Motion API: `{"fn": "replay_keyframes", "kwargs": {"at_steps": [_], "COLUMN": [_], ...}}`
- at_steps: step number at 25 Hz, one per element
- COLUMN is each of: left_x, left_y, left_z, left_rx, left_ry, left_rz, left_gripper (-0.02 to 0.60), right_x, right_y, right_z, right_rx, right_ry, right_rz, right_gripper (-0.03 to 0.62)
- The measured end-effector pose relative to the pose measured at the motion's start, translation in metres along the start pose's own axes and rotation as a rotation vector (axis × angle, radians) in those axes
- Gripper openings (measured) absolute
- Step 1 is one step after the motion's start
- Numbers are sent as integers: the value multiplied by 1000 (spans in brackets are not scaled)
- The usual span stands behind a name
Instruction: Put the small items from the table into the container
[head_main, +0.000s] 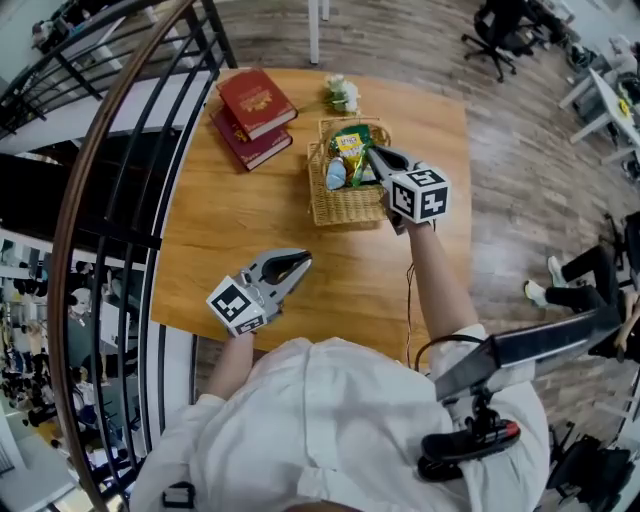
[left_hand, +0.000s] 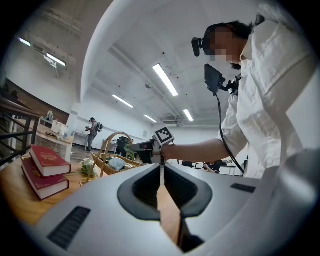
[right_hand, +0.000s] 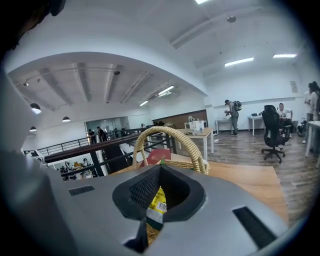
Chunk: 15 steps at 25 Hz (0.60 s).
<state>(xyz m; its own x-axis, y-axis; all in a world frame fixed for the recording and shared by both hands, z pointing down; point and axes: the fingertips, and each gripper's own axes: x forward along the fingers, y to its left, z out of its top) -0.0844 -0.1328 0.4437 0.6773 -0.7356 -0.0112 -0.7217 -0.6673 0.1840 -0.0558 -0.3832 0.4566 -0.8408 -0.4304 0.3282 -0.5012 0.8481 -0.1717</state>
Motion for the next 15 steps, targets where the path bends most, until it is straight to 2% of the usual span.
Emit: {"fn": "replay_keyframes", "kwargs": {"at_steps": [7,15], "left_x": [5,1], "left_y": [6,5], "left_z": [0,-3], "left_rx": [0,-11], "left_ry": [1,-2], "left_rz": [3,14], "left_gripper": [8,8], "right_x": [16,26], "right_y": [-1,-3], "right_z": [0,-4], "right_rx": [-13,-137], "right_ry": [-10,20], "right_rz": [-30,-65], "right_gripper": [17,20]}}
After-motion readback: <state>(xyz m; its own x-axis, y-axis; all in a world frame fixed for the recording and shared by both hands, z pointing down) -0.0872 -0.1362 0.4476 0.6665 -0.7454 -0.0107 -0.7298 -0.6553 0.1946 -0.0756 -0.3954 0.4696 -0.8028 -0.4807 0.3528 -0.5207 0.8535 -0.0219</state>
